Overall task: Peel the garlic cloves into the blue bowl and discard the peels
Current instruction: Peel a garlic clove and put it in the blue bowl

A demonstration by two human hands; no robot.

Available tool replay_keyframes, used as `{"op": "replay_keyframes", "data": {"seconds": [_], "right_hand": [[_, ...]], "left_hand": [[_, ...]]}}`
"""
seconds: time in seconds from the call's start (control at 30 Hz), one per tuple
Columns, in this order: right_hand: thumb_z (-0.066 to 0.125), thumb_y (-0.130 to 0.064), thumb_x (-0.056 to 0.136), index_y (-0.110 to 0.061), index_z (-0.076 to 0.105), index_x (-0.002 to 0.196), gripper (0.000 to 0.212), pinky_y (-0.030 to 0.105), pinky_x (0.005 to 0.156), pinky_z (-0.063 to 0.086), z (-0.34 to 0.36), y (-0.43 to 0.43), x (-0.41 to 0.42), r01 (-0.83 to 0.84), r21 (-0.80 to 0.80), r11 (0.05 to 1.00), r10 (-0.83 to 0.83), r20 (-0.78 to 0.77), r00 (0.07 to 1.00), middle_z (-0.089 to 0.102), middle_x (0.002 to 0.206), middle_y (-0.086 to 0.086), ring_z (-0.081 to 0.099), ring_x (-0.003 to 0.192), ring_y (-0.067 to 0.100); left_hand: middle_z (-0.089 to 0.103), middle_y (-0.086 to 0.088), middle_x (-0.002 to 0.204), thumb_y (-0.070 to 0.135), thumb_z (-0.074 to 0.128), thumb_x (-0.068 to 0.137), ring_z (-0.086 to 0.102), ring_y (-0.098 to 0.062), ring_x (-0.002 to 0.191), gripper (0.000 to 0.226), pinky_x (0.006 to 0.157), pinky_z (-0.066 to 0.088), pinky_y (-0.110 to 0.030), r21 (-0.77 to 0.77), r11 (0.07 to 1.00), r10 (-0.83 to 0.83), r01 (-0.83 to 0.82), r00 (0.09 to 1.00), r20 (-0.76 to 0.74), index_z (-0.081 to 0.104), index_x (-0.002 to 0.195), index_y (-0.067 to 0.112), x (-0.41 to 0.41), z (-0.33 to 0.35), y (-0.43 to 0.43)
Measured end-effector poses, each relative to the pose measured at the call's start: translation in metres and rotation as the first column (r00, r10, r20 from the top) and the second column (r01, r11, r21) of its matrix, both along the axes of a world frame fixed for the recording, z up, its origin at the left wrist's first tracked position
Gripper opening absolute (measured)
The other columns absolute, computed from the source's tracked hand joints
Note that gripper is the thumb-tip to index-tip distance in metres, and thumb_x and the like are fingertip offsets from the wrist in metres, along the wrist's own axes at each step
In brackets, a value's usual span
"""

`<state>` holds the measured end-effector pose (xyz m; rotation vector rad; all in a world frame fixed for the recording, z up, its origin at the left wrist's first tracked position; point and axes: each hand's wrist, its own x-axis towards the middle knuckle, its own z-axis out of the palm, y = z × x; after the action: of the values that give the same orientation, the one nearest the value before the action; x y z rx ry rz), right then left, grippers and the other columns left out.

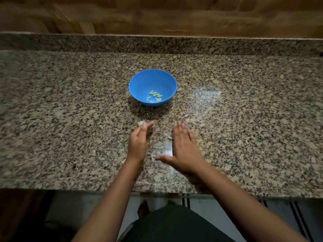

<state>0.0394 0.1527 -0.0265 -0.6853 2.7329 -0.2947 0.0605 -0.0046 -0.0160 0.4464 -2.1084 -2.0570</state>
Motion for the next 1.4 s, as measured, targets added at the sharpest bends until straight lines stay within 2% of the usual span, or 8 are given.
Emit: {"op": "replay_keyframes", "data": {"seconds": [0.2,0.3,0.4,0.57,0.77,0.97,1.2,1.4], "right_hand": [[0.02,-0.062,0.092,-0.023,0.009,0.15,0.071,0.038,0.119,0.002,-0.009,-0.017,-0.015,-0.095,-0.143,0.985,0.078,-0.122,0.989,0.009,0.158,0.002,0.005,0.146,0.017],[0.015,-0.067,0.085,-0.026,0.012,0.15,0.076,0.036,0.118,0.012,-0.005,-0.004,-0.002,-0.07,-0.256,0.964,0.06,-0.047,0.997,0.014,0.157,-0.001,0.012,0.144,0.015],[0.029,-0.052,0.096,-0.024,0.013,0.149,0.063,0.037,0.116,0.022,0.004,0.002,0.01,0.022,-0.429,0.903,-0.01,0.031,0.999,0.02,0.155,0.001,0.021,0.142,0.014],[0.036,-0.033,0.099,-0.019,0.022,0.148,0.053,0.038,0.113,0.029,0.011,0.003,0.01,0.175,-0.615,0.769,-0.112,0.141,0.984,0.03,0.152,0.004,0.031,0.138,0.014],[0.038,-0.032,0.099,-0.018,0.027,0.147,0.051,0.039,0.11,0.034,0.006,0.003,0.007,0.262,-0.678,0.686,-0.189,0.182,0.965,0.037,0.148,0.005,0.038,0.133,0.014],[0.039,-0.027,0.1,-0.017,0.033,0.144,0.046,0.034,0.107,0.037,0.01,0.005,0.006,0.309,-0.715,0.627,-0.265,0.177,0.948,0.043,0.143,0.005,0.042,0.125,0.009],[0.041,-0.024,0.1,-0.013,0.045,0.136,0.038,0.034,0.104,0.039,0.012,0.014,0.001,0.347,-0.683,0.643,-0.359,0.131,0.924,0.052,0.134,0.005,0.047,0.122,0.014],[0.045,-0.022,0.098,-0.016,0.045,0.136,0.039,0.038,0.103,0.042,0.01,0.011,0.003,0.327,-0.632,0.703,-0.308,0.145,0.94,0.051,0.134,0.004,0.05,0.111,0.009]], "left_hand": [[0.048,0.006,0.137,0.047,0.038,0.089,0.039,-0.004,0.131,0.055,0.105,0.031,-0.014,-0.325,0.939,-0.108,0.109,0.994,0.02,0.049,0.134,0.018,0.032,-0.001,-0.004],[0.011,0.011,0.153,0.079,0.021,0.074,0.004,-0.002,0.14,0.094,0.114,0.004,-0.028,-0.704,0.656,-0.175,0.273,0.962,0.21,0.018,0.149,0.023,0.052,-0.003,-0.013],[-0.03,0.002,0.15,0.093,0.006,0.062,-0.024,-0.013,0.14,0.115,0.111,-0.016,-0.034,-0.794,0.352,-0.147,0.496,0.867,0.476,-0.023,0.144,0.019,0.061,-0.011,-0.017],[-0.034,-0.006,0.148,0.086,0.007,0.072,-0.03,-0.018,0.138,0.107,0.116,-0.014,-0.04,-0.822,0.164,-0.15,0.546,0.837,0.526,-0.031,0.139,0.012,0.038,-0.015,0.002],[-0.034,-0.003,0.149,0.082,0.016,0.075,-0.025,-0.015,0.14,0.104,0.114,-0.013,-0.033,-0.811,0.287,-0.249,0.509,0.857,0.45,-0.031,0.139,0.015,0.028,-0.018,0.001],[-0.033,-0.005,0.15,0.076,0.011,0.083,-0.028,-0.016,0.139,0.096,0.114,-0.016,-0.035,-0.839,0.165,-0.255,0.519,0.844,0.472,-0.028,0.142,0.011,0.016,-0.02,0.015],[0.022,0.003,0.156,0.043,0.032,0.099,0.016,-0.016,0.144,0.053,0.115,0.011,-0.032,-0.864,0.281,-0.479,0.418,0.841,0.251,0.024,0.148,0.024,-0.005,-0.014,0.024],[0.045,0.002,0.142,0.013,0.049,0.096,0.031,-0.015,0.134,0.039,0.11,0.024,-0.028,-0.845,0.422,-0.33,0.327,0.924,0.193,0.049,0.134,0.021,0.026,-0.007,0.015]]}}
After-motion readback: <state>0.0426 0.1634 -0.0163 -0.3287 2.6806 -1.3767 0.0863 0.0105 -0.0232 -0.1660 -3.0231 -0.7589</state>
